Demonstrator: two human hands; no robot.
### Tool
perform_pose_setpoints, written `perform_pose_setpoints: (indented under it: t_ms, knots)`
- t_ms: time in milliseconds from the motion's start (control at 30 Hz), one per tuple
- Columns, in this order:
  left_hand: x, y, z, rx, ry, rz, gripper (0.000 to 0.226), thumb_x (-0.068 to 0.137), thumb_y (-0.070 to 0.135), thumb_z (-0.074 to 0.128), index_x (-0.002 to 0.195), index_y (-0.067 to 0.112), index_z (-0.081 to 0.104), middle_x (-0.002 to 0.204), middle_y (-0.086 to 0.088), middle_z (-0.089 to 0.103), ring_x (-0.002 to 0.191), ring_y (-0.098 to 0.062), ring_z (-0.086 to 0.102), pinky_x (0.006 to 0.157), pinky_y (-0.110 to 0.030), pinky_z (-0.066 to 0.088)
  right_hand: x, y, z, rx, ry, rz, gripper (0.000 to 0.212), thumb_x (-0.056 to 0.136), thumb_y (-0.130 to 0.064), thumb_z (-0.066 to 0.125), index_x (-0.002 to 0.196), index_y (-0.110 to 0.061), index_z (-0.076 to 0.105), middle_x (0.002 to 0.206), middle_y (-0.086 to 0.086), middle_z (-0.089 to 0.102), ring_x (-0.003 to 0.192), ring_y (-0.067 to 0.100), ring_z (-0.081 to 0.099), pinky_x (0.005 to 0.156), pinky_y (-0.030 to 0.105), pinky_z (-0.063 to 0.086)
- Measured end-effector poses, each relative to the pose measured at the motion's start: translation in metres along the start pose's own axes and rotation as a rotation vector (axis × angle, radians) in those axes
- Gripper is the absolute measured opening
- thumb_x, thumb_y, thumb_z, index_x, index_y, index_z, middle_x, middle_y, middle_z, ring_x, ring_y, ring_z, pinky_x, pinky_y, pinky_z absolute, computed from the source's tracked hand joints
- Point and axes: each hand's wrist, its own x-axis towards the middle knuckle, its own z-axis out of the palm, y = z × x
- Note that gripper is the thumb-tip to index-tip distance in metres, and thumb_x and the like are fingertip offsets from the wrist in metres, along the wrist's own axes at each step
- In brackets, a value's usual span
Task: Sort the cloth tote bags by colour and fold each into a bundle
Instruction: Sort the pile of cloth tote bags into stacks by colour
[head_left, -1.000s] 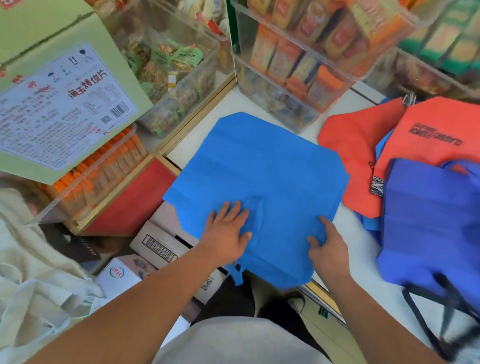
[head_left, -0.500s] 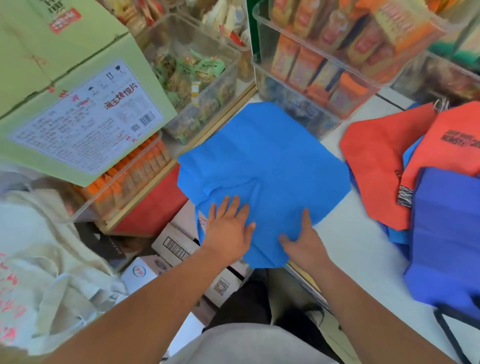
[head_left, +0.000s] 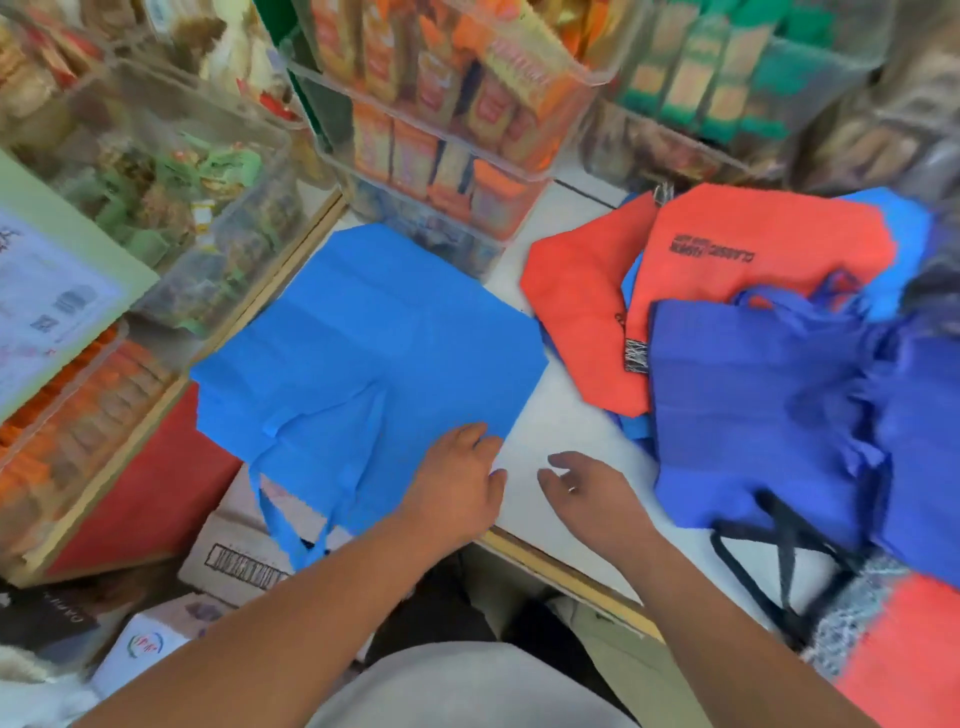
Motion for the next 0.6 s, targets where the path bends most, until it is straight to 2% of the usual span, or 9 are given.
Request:
perform_pose_setpoints:
  t_ms: [100,200,300,367,433,500,600]
  knots:
    - [0.025,0.046,0.024,-0.061,-0.157,0.076,0.047,0.1,0.034,0.051,0.143,0.014,0.053,0.152,-0.006,0.047,0.136,-0.026,0.048,0.111,-0.038,0.041,-0.014,0.049,-0.033,0.077,0.077,0.119,0.027,0.097,-0.046,0.055,0.12,-0.036,0.064,0.099,-0.013,0.068,0.094,0.01,0.061,0.087,0.028,0.047]
    - [0.044,0.095,0.051,-0.162,-0.26,0.091,0.049,0.1,0.035,0.054,0.145,0.016,0.05,0.149,-0.002,0.051,0.135,-0.022,0.05,0.111,-0.032,0.039,-0.033,0.1,-0.06,0.178,0.196,0.186,0.016,0.097,-0.037,0.059,0.106,-0.029,0.068,0.084,-0.009,0.07,0.086,0.016,0.065,0.086,0.034,0.051]
    - [0.064,0.139,0.076,-0.276,-0.386,-0.024,0.05,0.099,0.036,0.058,0.144,0.016,0.049,0.146,-0.002,0.054,0.131,-0.023,0.053,0.109,-0.035,0.041,-0.055,0.145,-0.08,0.282,0.321,0.24,0.019,0.097,-0.029,0.063,0.111,-0.019,0.07,0.09,-0.004,0.072,0.09,0.016,0.068,0.092,0.037,0.054]
    - [0.078,0.161,0.092,-0.423,-0.429,-0.139,0.044,0.097,0.035,0.061,0.137,0.019,0.054,0.138,0.0,0.06,0.125,-0.023,0.058,0.105,-0.038,0.046,-0.066,0.173,-0.09,0.281,0.359,0.246,0.02,0.097,-0.03,0.062,0.112,-0.02,0.069,0.102,-0.004,0.071,0.096,0.015,0.066,0.096,0.037,0.052]
    - [0.087,0.179,0.106,-0.605,-0.398,-0.255,0.037,0.093,0.031,0.065,0.128,0.02,0.057,0.126,0.005,0.066,0.115,-0.019,0.063,0.098,-0.035,0.05,-0.074,0.201,-0.098,0.249,0.375,0.282,0.027,0.098,-0.033,0.061,0.121,-0.021,0.068,0.117,-0.006,0.063,0.108,0.016,0.06,0.098,0.034,0.046]
    - [0.091,0.192,0.119,-0.724,-0.295,-0.367,0.036,0.091,0.028,0.07,0.123,0.019,0.057,0.116,0.007,0.069,0.103,-0.015,0.066,0.089,-0.031,0.052,-0.078,0.231,-0.101,0.194,0.422,0.299,0.035,0.097,-0.033,0.062,0.128,-0.018,0.065,0.124,0.001,0.058,0.117,0.023,0.056,0.098,0.033,0.042]
    - [0.093,0.214,0.131,-0.808,-0.177,-0.491,0.027,0.09,0.028,0.072,0.112,0.016,0.062,0.107,0.001,0.071,0.093,-0.021,0.069,0.076,-0.038,0.06,-0.079,0.275,-0.104,0.141,0.425,0.429,0.052,0.097,-0.044,0.06,0.144,-0.02,0.055,0.154,0.018,0.039,0.145,0.031,0.034,0.118,0.042,0.03]
